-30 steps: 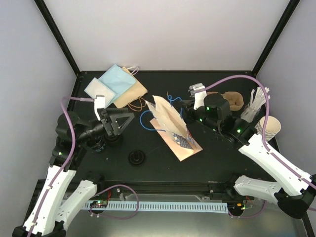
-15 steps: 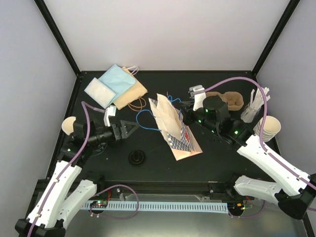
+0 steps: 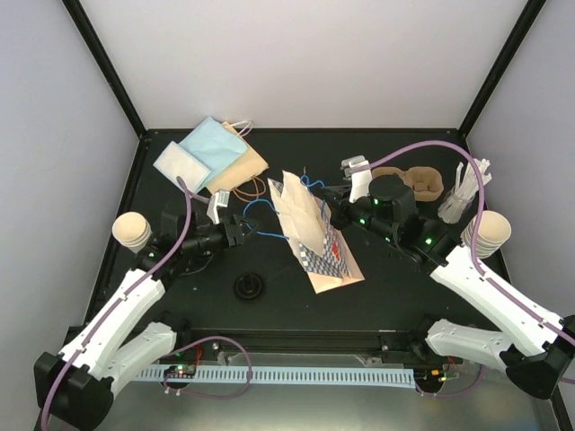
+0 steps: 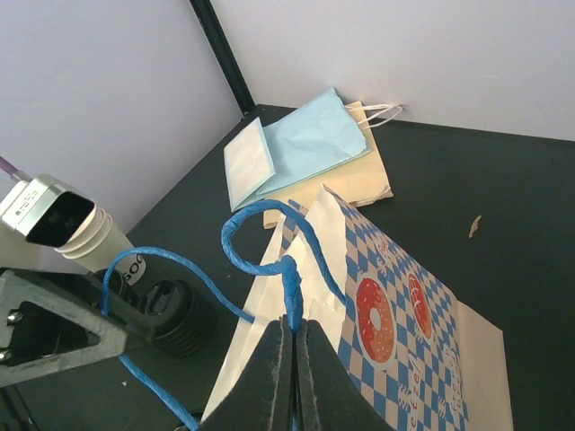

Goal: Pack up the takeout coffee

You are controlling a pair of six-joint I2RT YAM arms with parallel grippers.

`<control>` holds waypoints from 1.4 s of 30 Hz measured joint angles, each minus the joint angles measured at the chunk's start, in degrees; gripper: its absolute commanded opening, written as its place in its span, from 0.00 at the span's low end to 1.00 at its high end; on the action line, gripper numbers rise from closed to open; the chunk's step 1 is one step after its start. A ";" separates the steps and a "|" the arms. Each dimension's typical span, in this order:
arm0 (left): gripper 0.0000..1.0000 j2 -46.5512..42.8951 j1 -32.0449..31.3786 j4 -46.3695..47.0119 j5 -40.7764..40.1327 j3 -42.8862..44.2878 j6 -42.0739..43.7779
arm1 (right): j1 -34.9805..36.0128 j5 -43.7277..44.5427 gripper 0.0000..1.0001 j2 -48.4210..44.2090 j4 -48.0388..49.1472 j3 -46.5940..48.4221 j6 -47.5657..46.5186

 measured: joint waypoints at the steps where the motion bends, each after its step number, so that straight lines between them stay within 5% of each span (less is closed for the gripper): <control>1: 0.29 0.28 -0.02 0.90 -0.44 -0.33 0.20 | 0.00 -0.04 0.02 0.00 0.02 0.00 0.00; 5: 0.02 1.92 -0.11 3.89 -2.16 -0.46 1.16 | 0.00 0.07 0.03 0.00 -0.09 0.00 0.02; 9: 0.01 6.64 -0.11 2.38 -4.00 3.41 5.35 | 0.00 1.46 0.03 0.00 -1.03 0.04 0.00; 17: 0.02 14.27 -0.09 -11.39 -5.29 28.33 17.53 | -0.04 12.24 0.06 -0.37 -7.52 2.62 0.00; 23: 0.02 15.06 -0.09 -14.67 -1.38 37.48 20.28 | -0.13 15.72 0.07 -2.45 -12.00 2.71 -0.04; 34: 0.01 22.75 -0.79 -18.45 5.99 41.62 21.81 | -0.17 7.34 0.50 -7.37 -15.32 -3.15 -3.30; 42: 0.02 24.63 -2.32 -19.93 7.67 42.40 24.59 | -0.17 1.68 0.65 -11.15 -16.76 -1.70 -8.33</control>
